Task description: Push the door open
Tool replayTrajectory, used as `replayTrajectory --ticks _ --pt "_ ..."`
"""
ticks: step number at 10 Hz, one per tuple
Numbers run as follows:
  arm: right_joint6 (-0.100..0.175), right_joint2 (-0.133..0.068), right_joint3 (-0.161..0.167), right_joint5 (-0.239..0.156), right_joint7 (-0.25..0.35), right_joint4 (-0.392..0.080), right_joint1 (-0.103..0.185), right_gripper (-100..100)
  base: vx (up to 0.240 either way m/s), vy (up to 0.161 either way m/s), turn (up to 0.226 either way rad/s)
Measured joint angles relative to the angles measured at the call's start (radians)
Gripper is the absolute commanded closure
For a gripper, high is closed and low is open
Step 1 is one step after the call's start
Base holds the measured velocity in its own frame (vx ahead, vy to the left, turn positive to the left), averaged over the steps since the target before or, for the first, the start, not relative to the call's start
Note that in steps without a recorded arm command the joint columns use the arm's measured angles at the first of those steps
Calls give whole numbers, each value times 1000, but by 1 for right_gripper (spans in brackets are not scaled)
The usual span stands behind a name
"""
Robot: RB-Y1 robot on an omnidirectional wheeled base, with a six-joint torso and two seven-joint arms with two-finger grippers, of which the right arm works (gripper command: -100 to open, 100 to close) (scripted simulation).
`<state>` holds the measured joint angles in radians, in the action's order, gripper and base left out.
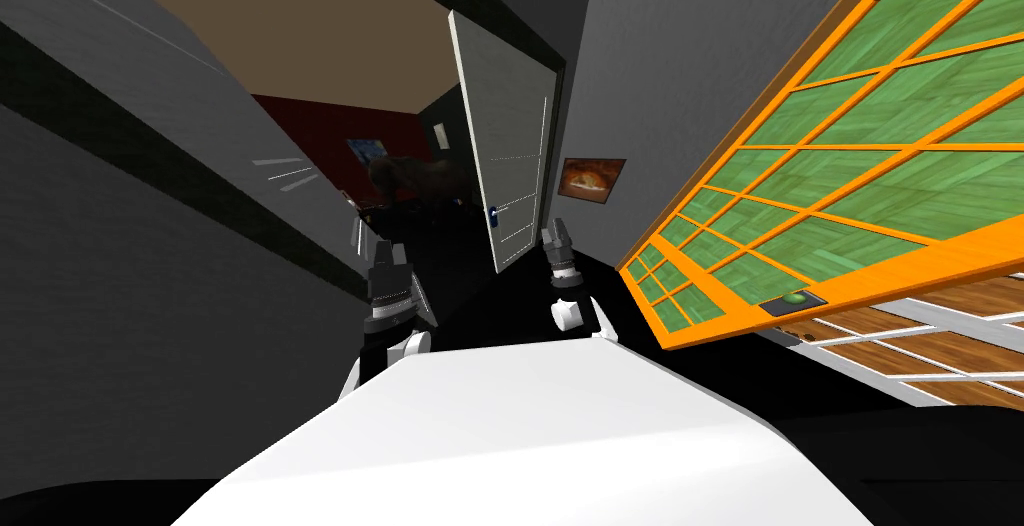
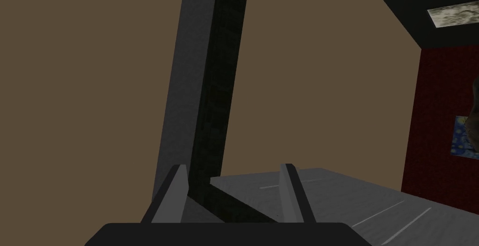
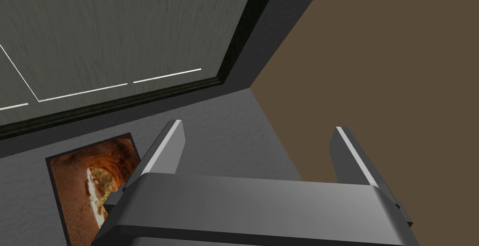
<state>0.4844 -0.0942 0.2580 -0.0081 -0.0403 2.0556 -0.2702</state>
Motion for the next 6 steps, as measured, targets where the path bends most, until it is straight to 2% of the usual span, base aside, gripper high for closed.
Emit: replayTrajectory --ticks 2,3,6 --pt "-10 4 24 -1 7 -38 32 -100 107 -25 -59" --pt "-8 -3 42 -4 15 -61 37 -100 135 -48 -52" --pt "-21 -3 81 -8 31 -123 84 -100 134 -30 -51"
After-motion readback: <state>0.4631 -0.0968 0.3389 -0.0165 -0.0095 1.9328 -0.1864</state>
